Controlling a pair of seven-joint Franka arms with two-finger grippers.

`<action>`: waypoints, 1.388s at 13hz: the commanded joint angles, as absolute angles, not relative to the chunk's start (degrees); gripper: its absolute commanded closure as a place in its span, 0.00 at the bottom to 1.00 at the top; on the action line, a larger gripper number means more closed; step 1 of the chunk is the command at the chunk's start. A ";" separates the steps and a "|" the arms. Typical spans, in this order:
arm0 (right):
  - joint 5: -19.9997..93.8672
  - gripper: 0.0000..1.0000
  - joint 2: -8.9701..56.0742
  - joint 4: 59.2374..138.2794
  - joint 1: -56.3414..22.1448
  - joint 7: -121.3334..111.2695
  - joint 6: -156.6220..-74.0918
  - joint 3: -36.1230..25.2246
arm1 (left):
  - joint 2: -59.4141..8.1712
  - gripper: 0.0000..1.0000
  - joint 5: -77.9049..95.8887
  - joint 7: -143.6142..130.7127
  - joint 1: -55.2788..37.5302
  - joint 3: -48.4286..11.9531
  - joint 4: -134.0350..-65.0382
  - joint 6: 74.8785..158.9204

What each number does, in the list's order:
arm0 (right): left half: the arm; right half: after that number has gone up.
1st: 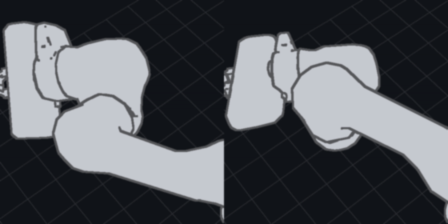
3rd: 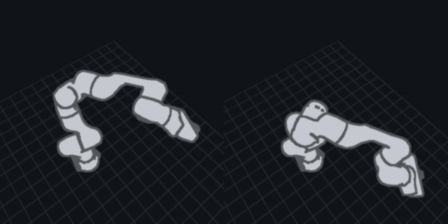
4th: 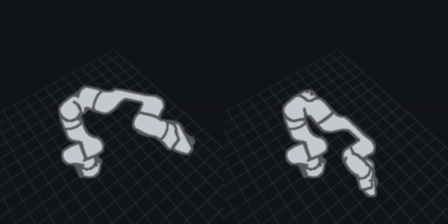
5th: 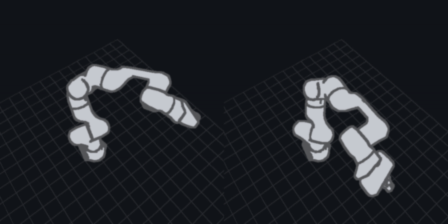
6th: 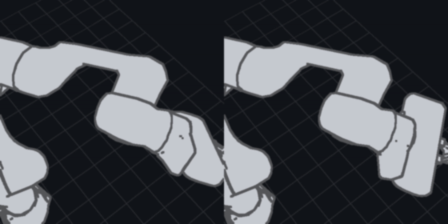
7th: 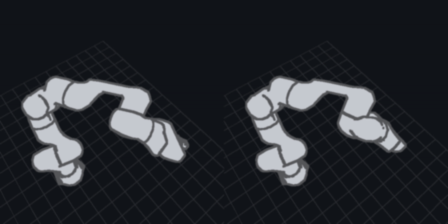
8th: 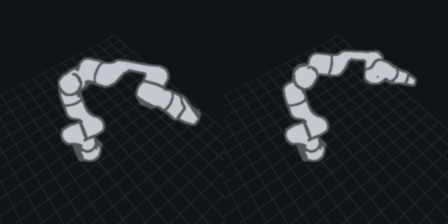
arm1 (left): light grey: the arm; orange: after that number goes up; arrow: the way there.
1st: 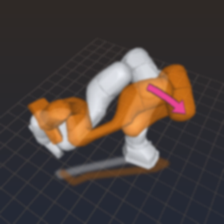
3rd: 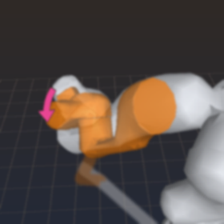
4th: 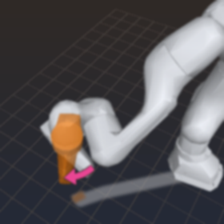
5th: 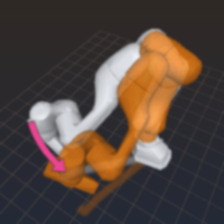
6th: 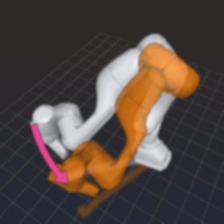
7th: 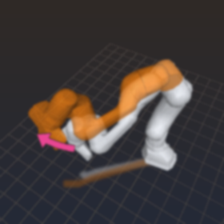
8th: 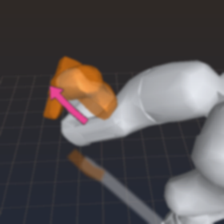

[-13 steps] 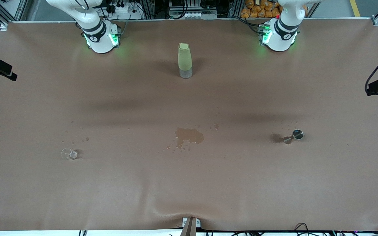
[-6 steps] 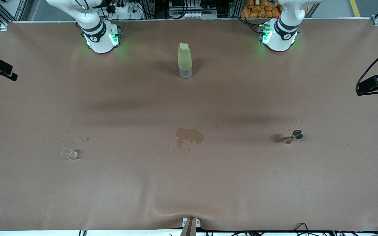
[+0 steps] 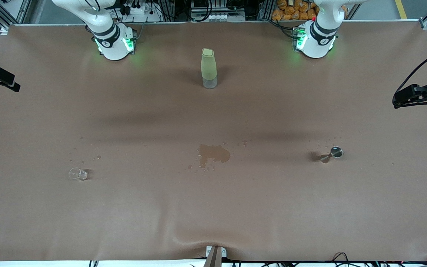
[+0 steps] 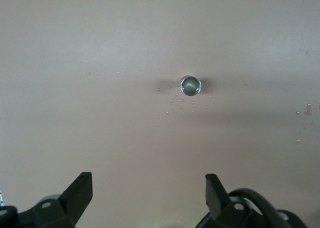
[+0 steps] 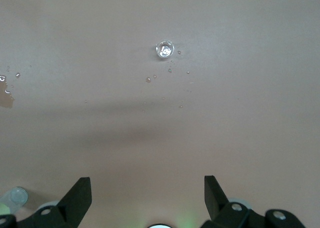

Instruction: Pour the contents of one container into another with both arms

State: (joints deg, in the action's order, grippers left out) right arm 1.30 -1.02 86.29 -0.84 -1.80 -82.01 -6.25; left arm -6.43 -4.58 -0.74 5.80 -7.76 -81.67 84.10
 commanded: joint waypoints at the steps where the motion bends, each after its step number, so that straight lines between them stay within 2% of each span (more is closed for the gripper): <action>1: 1.67 0.00 -1.14 86.31 -0.70 -1.85 -81.74 -6.33 | -5.98 0.00 -4.75 0.88 6.06 -8.79 -81.56 84.11; 7: 1.58 0.00 -1.49 86.31 -0.53 -1.58 -81.56 -6.33 | -6.15 0.00 -4.92 -1.23 5.27 -11.86 -80.33 84.46; 9: 1.49 0.00 -1.49 86.31 -0.53 -1.58 -81.56 -6.33 | -5.54 0.00 -3.70 -1.75 5.45 -11.95 -81.47 87.53; 14: 1.58 0.00 -1.32 86.31 -0.70 -1.32 -81.56 -6.24 | -4.84 0.00 -1.32 -11.67 5.45 -12.21 -82.35 87.71; 18: 1.58 0.00 -1.23 86.31 -0.97 -1.32 -81.91 -6.24 | 1.92 0.00 -1.32 -11.52 6.15 -12.66 -93.50 94.47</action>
